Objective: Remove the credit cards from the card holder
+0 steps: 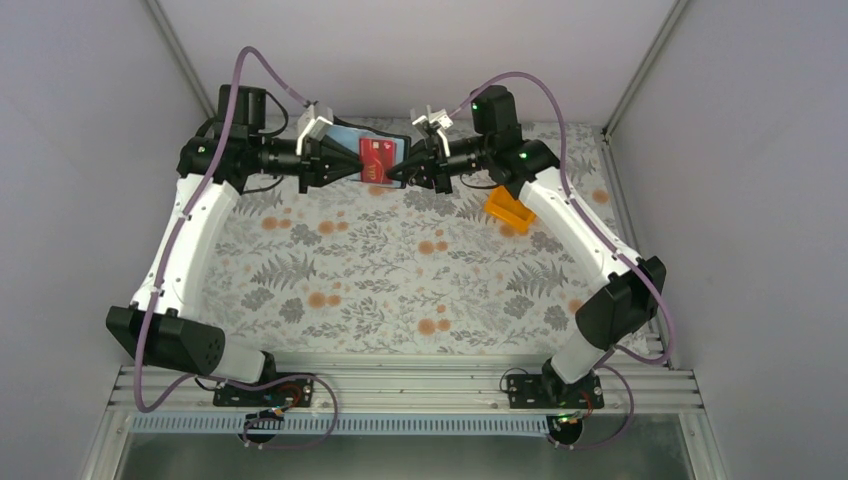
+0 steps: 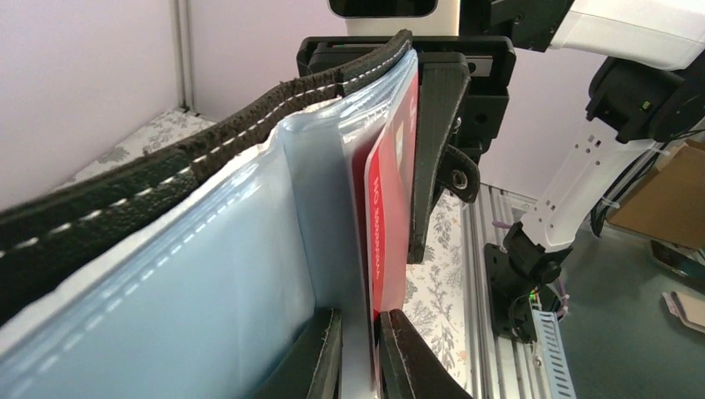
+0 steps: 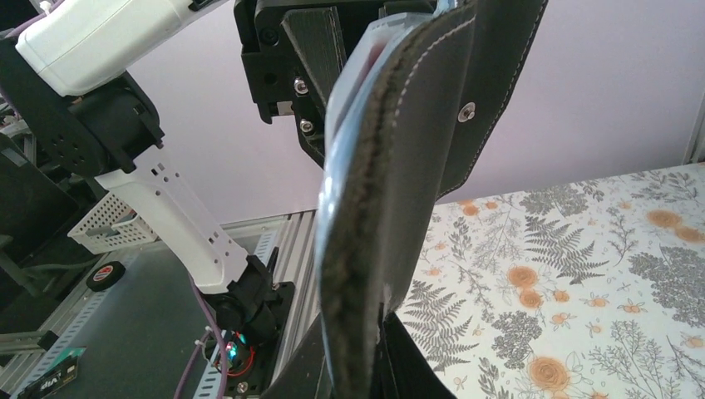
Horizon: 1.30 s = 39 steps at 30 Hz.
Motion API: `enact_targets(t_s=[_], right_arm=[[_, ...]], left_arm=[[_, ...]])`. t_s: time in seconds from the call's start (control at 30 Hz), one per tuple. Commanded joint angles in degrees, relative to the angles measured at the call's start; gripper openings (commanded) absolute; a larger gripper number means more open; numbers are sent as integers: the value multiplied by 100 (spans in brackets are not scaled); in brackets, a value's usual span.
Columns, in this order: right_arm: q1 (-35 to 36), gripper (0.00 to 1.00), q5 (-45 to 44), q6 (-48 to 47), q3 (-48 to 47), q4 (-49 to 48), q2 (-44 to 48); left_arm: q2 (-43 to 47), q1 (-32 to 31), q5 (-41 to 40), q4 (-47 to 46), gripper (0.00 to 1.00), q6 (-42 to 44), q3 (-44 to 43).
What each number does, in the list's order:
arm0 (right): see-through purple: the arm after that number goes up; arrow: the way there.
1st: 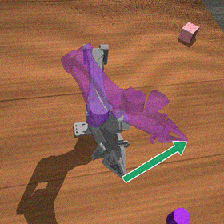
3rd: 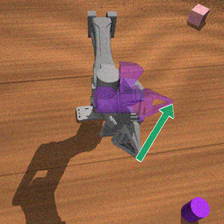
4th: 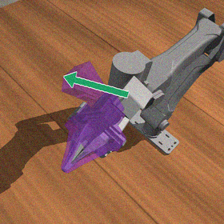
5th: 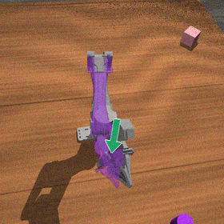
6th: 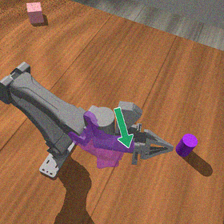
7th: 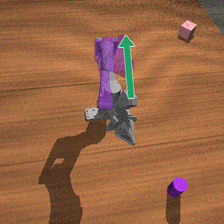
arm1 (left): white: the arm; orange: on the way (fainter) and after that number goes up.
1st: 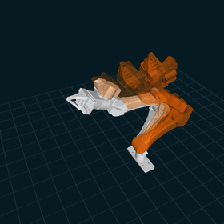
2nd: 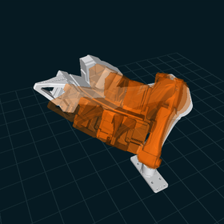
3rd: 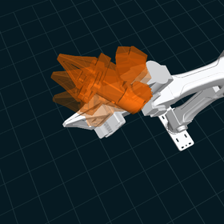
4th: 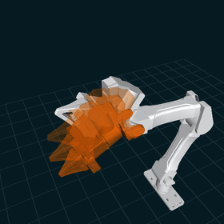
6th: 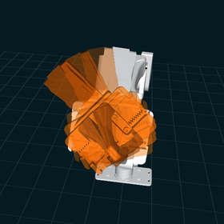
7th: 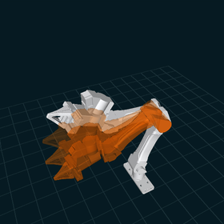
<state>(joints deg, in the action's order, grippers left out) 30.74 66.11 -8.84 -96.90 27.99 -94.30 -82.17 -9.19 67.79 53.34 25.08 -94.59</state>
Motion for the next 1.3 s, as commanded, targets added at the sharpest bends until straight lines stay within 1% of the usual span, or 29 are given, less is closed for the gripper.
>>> enact_targets(t_s=[0.0, 0.07, 0.13, 0.2, 0.27, 0.33, 0.47, 0.5, 0.57, 0.6, 0.63, 0.7, 0.73, 0.77, 0.83, 1.03, 1.07, 1.17, 1.2, 1.27], right_arm=[[75, 4, 500, -188, -271, 2, 68], [91, 4, 548, -184, -242, -64, 73], [103, 4, 569, -218, -224, -58, 49], [100, 4, 576, -231, -240, -30, 15], [103, 4, 615, -268, -231, 7, 23], [101, 4, 633, -318, -173, -13, 69], [105, 4, 603, -377, -123, -16, 97], [106, 4, 564, -383, -119, -12, 97], [98, 5, 483, -390, -95, 3, 96], [91, 6, 442, -390, -85, 7, 101], [78, 9, 375, -386, -72, 13, 104], [36, 22, 142, -296, -55, -10, 141], [-1, 26, 70, -270, -16, -62, 178], [-39, 28, 60, -220, 47, -131, 217], [-81, 29, 68, -197, 79, -149, 278], [-153, 29, 14, -284, 234, -101, 418], [-169, 26, 20, -289, 249, -94, 413], [-198, 8, 45, -201, 267, -156, 380], [-204, 5, 68, -196, 262, -166, 377], [-234, 4, 79, -200, 266, -183, 377]], left_arm=[[-49, -28, -489, -405, 13, -222, 34], [-80, -53, -367, -681, 14, -480, 150], [-166, -145, -239, -793, 19, -589, 167], [-237, -245, -129, -706, 22, -521, 74], [-258, -254, 86, -578, 23, -369, -45], [-248, -253, 348, -424, 20, -213, -154], [-243, -255, 831, -198, 5, -98, -251], [-240, -253, 866, -122, 3, -39, -273], [-199, -247, 923, 64, 2, 102, -308], [-176, -245, 950, 141, 2, 181, -318], [-140, -242, 951, 197, 2, 231, -309], [-103, -197, 881, 241, 2, 260, -307], [-98, -164, 832, 245, 2, 260, -301], [-102, -117, 798, 247, 2, 253, -305], [-125, -51, 723, 227, 2, 212, -341], [-138, 17, 674, 321, 2, 304, -383], [-141, 19, 666, 330, 2, 304, -376], [-135, 27, 663, 396, 2, 365, -348], [-135, 37, 659, 452, 3, 410, -354], [-133, 63, 635, 563, 2, 520, -385]])
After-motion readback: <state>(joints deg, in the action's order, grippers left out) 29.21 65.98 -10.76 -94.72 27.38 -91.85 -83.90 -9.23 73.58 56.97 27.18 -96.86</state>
